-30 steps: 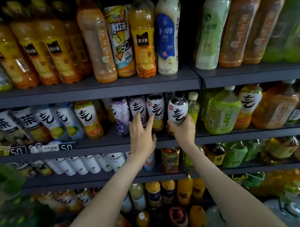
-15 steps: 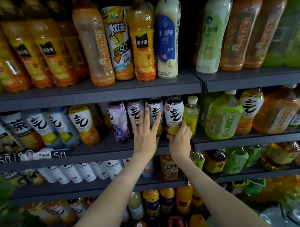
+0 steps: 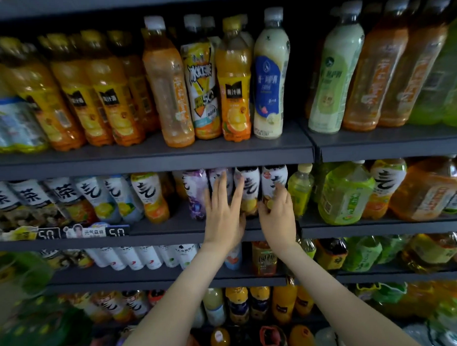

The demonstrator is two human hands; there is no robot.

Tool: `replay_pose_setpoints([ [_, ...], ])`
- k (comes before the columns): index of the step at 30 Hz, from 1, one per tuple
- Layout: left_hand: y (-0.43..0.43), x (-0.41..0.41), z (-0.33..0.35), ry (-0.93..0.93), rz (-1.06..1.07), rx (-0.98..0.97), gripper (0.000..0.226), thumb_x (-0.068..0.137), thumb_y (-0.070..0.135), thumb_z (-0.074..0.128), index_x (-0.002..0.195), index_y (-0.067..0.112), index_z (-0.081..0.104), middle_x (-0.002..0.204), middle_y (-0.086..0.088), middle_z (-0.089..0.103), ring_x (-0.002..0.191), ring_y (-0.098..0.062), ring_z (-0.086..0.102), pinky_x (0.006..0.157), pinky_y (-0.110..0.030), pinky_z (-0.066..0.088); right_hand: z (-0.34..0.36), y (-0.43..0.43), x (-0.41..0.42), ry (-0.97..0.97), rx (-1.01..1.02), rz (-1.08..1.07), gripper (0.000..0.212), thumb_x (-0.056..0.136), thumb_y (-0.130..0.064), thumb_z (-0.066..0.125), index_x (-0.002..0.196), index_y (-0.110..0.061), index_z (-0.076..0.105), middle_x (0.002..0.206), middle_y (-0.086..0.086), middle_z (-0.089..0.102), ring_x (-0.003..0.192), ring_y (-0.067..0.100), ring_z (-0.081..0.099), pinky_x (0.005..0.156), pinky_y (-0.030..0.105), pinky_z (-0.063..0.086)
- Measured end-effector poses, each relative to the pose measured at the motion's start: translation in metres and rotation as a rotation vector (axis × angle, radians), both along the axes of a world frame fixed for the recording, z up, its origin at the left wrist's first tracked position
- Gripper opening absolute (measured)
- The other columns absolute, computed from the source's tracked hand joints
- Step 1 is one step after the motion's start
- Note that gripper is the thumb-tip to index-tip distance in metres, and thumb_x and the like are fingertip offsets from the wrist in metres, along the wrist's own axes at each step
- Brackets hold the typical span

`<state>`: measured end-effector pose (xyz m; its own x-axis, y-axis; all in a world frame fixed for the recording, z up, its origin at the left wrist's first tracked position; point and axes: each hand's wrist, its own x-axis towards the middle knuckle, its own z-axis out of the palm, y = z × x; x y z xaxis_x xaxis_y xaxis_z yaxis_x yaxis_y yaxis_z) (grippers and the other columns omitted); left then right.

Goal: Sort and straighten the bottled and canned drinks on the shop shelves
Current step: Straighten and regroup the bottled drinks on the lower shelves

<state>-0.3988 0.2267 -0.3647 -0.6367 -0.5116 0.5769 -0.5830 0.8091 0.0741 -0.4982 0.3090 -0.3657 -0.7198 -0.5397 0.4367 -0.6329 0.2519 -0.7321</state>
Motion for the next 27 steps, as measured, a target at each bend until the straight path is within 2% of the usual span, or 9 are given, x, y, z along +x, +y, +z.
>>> replay_pose_setpoints([
  [2, 0.001, 0.013, 0.028, 0.083, -0.058, 0.04, 0.089, 0.071, 0.012, 0.074, 0.146, 0.01, 0.027, 0.141, -0.025, 0.035, 0.133, -0.039, 0.028, 0.106, -0.059, 0.034, 0.032, 0.002, 0.009, -0.026, -0.025, 0.073, 0.048, 0.092, -0.016, 0.058, 0.136, -0.006, 0.04, 0.13, 0.01, 0.05, 0.119, 0.025, 0.052, 0.084, 0.03, 0.049],
  [4, 0.004, 0.029, 0.056, 0.166, -0.076, 0.123, 0.073, 0.079, 0.013, 0.069, 0.142, 0.008, 0.033, 0.131, -0.02, 0.05, 0.123, -0.035, 0.046, 0.098, -0.046, 0.046, 0.063, -0.001, 0.021, -0.032, -0.055, 0.147, 0.041, 0.092, -0.017, 0.059, 0.13, -0.01, 0.045, 0.122, 0.005, 0.053, 0.111, 0.021, 0.056, 0.083, 0.03, 0.049],
  [6, 0.004, 0.047, 0.083, 0.246, -0.057, 0.176, 0.052, 0.085, 0.019, 0.063, 0.133, 0.006, 0.047, 0.117, -0.012, 0.063, 0.103, -0.025, 0.063, 0.077, -0.029, 0.053, 0.092, -0.007, 0.036, -0.059, -0.109, 0.205, 0.037, 0.092, -0.02, 0.06, 0.127, -0.014, 0.047, 0.114, -0.001, 0.055, 0.104, 0.015, 0.057, 0.083, 0.028, 0.05],
  [8, -0.002, 0.064, 0.11, 0.325, -0.046, 0.171, 0.04, 0.089, 0.028, 0.054, 0.123, 0.008, 0.055, 0.103, -0.005, 0.067, 0.088, -0.017, 0.065, 0.062, -0.02, 0.049, 0.117, -0.018, 0.05, -0.059, -0.153, 0.226, 0.034, 0.092, -0.023, 0.06, 0.124, -0.017, 0.049, 0.107, -0.003, 0.056, 0.095, 0.01, 0.057, 0.078, 0.021, 0.046],
  [11, -0.026, 0.086, 0.143, 0.407, -0.025, 0.223, 0.038, 0.092, 0.027, 0.056, 0.126, 0.01, 0.051, 0.102, -0.002, 0.063, 0.091, -0.015, 0.063, 0.069, -0.02, 0.046, 0.141, -0.043, 0.067, -0.071, -0.217, 0.252, 0.033, 0.091, -0.019, 0.063, 0.12, -0.016, 0.05, 0.103, -0.001, 0.057, 0.089, 0.006, 0.055, 0.074, 0.009, 0.041],
  [14, -0.055, 0.101, 0.166, 0.426, -0.005, 0.272, 0.042, 0.092, 0.027, 0.057, 0.13, 0.011, 0.046, 0.11, -0.001, 0.058, 0.099, -0.017, 0.06, 0.074, -0.029, 0.051, 0.157, -0.069, 0.079, -0.121, -0.24, 0.238, 0.04, 0.09, -0.016, 0.063, 0.126, -0.009, 0.047, 0.11, 0.004, 0.056, 0.093, 0.01, 0.055, 0.073, 0.004, 0.042],
  [17, -0.077, 0.108, 0.179, 0.389, -0.037, 0.315, 0.046, 0.093, 0.028, 0.057, 0.134, 0.012, 0.042, 0.118, -0.002, 0.055, 0.104, -0.019, 0.057, 0.076, -0.033, 0.051, 0.168, -0.092, 0.088, -0.118, -0.236, 0.222, 0.047, 0.09, -0.015, 0.063, 0.132, -0.006, 0.043, 0.124, 0.012, 0.055, 0.107, 0.017, 0.056, 0.085, 0.021, 0.048],
  [23, -0.101, 0.098, 0.185, 0.294, -0.153, 0.437, 0.062, 0.092, 0.024, 0.058, 0.146, 0.015, 0.027, 0.138, -0.009, 0.044, 0.122, -0.025, 0.048, 0.094, -0.037, 0.046, 0.186, -0.117, 0.094, -0.123, -0.174, 0.153, 0.054, 0.093, -0.02, 0.06, 0.139, -0.004, 0.038, 0.135, 0.015, 0.05, 0.124, 0.025, 0.048, 0.098, 0.034, 0.045],
  [27, -0.101, 0.083, 0.19, 0.333, -0.142, 0.554, 0.07, 0.092, 0.03, 0.058, 0.149, 0.015, 0.021, 0.143, -0.014, 0.039, 0.125, -0.031, 0.046, 0.095, -0.043, 0.045, 0.192, -0.118, 0.093, -0.118, -0.153, 0.113, 0.05, 0.094, -0.019, 0.058, 0.138, -0.005, 0.039, 0.135, 0.016, 0.049, 0.124, 0.026, 0.048, 0.092, 0.025, 0.041],
])
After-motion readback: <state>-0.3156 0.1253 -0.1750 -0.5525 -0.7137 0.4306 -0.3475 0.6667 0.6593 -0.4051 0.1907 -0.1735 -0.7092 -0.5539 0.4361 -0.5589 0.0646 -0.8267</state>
